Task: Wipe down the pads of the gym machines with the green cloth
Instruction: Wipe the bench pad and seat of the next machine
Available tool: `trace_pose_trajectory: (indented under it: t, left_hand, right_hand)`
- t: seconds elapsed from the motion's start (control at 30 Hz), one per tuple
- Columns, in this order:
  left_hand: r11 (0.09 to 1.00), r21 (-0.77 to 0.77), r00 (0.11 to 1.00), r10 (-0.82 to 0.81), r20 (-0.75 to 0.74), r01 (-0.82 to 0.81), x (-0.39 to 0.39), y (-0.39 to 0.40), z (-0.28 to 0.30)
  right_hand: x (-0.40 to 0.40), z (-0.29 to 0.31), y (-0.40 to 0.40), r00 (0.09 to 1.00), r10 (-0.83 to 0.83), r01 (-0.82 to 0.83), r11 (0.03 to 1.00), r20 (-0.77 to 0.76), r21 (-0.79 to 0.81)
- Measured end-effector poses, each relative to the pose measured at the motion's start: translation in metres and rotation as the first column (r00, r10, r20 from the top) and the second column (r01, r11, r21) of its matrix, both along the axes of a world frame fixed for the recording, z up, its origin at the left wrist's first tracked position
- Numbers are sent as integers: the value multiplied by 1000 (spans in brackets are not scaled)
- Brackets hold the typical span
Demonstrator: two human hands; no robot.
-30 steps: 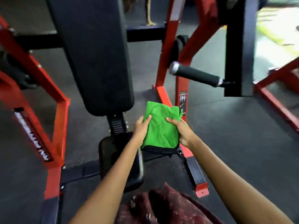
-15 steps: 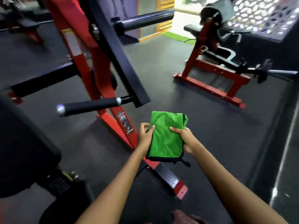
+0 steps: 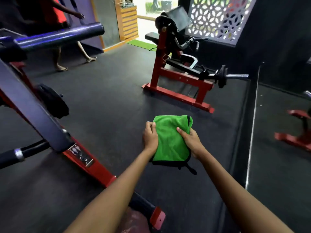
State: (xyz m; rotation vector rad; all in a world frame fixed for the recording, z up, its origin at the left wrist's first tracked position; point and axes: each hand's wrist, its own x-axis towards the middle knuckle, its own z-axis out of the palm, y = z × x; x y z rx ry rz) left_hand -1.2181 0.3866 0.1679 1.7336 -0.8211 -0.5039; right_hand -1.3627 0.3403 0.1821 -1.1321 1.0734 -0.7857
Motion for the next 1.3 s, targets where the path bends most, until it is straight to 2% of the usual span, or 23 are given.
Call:
trace_pose_trajectory:
  t: [0.13,0.3,0.43,0.57,0.7,0.83,0.93,1.03,1.13,1.3]
  left_hand:
    - [1000,-12,1000,-11,21,11,1,-40,-5]
    - [998,-30,999,-46,12,46,11,-100,-15]
    - [993,-58,991,-112,-79,107,22,-189,-27]
    - [980,-76,983,-185,-15,184,29,-290,-25]
    - [971,-84,974,-220,47,224,22,-394,-7]
    - [942,-71,944,-326,38,328,-7,-493,5]
    - [902,-51,902,-431,-28,429,-49,-560,4]
    - [848,-120,846,-527,-85,516,-91,-616,2]
    - [793,-154,776,-608,-165,589,-130,-673,-3]
    - [664,-208,630,-747,-209,718,-192,-766,0]
  right_hand:
    - [2,-3,-35,999,-34,34,999,9,-28]
    - [4,-1,-92,998,-46,45,998,32,45]
    - [7,-6,-182,996,-88,87,996,23,29]
    - [15,-13,-272,982,-181,179,983,47,37]
    - [12,-6,-365,966,-259,259,966,2,21]
    - [-18,9,-441,932,-361,361,932,13,-12]
    - [-58,11,-490,888,-460,460,887,4,-30]
    - [-100,13,-538,852,-524,523,851,0,-49]
    - [-143,8,-593,832,-555,553,830,4,-71]
    - [-208,-1,-688,832,-554,555,830,31,-61]
